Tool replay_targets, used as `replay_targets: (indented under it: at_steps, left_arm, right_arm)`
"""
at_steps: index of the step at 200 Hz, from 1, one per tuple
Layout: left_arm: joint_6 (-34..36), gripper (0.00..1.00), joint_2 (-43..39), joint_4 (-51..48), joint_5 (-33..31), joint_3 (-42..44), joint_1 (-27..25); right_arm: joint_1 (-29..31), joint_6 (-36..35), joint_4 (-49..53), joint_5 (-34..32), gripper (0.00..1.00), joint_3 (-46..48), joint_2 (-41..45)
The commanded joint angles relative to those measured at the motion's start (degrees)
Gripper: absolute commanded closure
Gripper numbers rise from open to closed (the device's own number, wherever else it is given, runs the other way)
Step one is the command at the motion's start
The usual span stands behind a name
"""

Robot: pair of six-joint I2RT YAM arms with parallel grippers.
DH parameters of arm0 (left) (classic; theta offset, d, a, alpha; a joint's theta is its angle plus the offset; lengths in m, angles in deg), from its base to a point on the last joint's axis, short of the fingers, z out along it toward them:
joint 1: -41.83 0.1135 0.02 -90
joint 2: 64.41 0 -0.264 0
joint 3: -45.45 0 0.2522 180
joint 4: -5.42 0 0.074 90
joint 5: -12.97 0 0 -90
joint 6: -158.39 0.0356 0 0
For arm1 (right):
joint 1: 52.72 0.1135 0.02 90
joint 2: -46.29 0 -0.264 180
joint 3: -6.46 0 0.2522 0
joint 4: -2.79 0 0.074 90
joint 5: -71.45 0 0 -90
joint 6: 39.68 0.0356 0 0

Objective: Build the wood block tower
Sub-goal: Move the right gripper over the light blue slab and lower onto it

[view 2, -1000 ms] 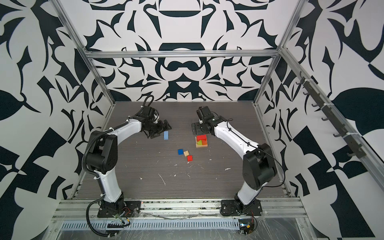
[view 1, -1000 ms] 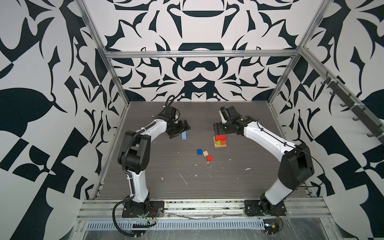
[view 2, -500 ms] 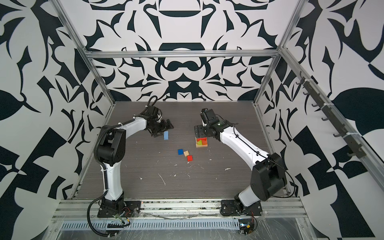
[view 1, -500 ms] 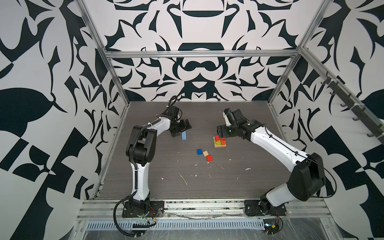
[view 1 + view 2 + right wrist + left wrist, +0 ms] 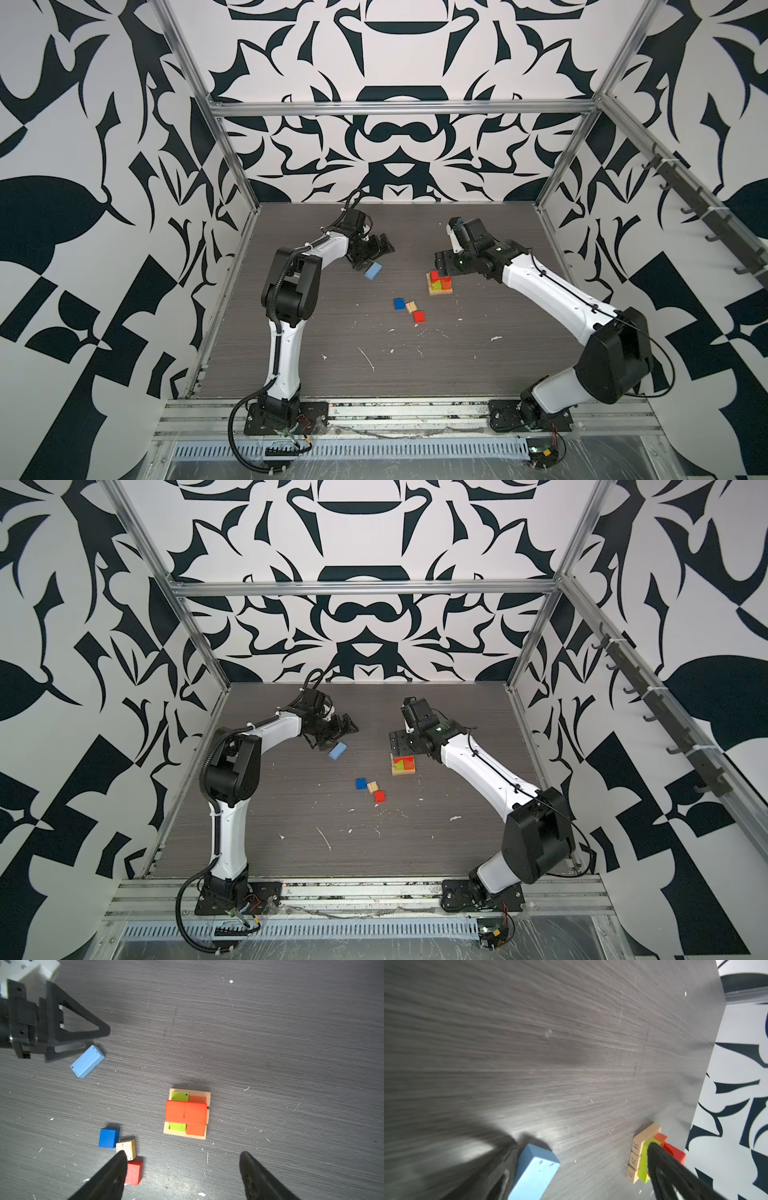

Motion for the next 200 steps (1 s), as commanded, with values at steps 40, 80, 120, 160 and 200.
replay_targets:
  at_steps: [40, 80, 120, 160, 200]
  left_arm:
    - [-2.0, 0.01, -1.1, 1.7, 3.0, 1.8, -3.0]
    - [-0.7, 0.01, -6.9, 0.8, 2.5, 2.6, -0.2]
    - [2.0, 0.01, -13.7, -1.5, 1.4, 5.7, 3.3]
    - [4.3, 0.01, -20.4, -3.2, 1.5, 11.6, 7.7]
    - [6.5, 0.01, -28.3, -3.1, -0.2, 19.5, 11.7]
  right_arm:
    - [-0.1, 0.1, 0.6, 2.2, 0.13, -2.2, -1.3]
    - [1.8, 4.0, -0.6, 3.9, 0.13, -4.2, -4.4]
    - [6.2, 10.6, -1.0, 2.8, 0.13, -8.2, -9.9]
    - [10.5, 15.9, -1.2, 2.6, 0.09, -13.7, -16.7]
    - [14.3, 19.4, -0.9, 0.2, 0.08, -19.7, -23.5]
